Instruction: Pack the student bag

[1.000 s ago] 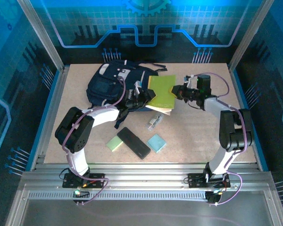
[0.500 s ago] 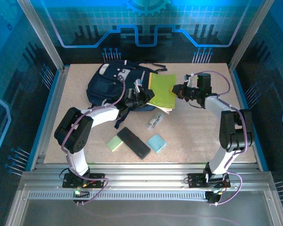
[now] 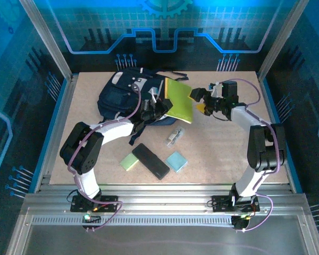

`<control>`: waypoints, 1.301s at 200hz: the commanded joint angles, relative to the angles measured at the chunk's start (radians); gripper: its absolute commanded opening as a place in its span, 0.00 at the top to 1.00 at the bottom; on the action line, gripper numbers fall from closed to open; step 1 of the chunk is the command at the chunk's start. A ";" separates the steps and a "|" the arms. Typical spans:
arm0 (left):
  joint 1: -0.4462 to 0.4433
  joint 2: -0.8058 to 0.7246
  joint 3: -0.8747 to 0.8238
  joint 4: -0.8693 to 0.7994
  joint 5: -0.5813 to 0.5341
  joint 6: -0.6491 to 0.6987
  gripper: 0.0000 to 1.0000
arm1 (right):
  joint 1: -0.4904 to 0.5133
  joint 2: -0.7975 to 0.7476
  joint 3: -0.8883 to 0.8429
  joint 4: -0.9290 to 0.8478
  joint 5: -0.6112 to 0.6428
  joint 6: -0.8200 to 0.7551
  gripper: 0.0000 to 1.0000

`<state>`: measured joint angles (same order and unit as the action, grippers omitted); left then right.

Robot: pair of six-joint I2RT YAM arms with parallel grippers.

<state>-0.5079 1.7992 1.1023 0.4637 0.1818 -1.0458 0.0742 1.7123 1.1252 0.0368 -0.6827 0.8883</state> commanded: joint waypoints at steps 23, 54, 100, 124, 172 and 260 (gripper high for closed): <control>0.027 -0.068 -0.015 0.163 -0.356 0.049 1.00 | 0.112 -0.119 -0.159 0.151 0.110 0.306 0.00; 0.028 -0.044 -0.003 0.203 -0.388 0.000 1.00 | 0.243 -0.086 -0.219 0.396 0.185 0.543 0.00; 0.023 -0.059 -0.051 0.255 -0.402 -0.070 1.00 | 0.361 0.041 -0.198 0.680 0.344 0.725 0.00; 0.017 -0.069 -0.080 0.275 -0.397 -0.106 1.00 | 0.395 0.114 -0.158 0.756 0.398 0.762 0.01; 0.006 -0.072 -0.127 0.288 -0.378 -0.172 1.00 | 0.420 0.202 -0.113 0.903 0.493 0.807 0.32; 0.009 -0.099 -0.098 0.138 -0.257 -0.040 0.47 | 0.303 0.070 -0.212 0.774 0.480 0.669 1.00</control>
<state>-0.4984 1.7672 0.9661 0.6735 -0.1535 -1.2045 0.4606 1.8755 0.9630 0.8654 -0.2203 1.6550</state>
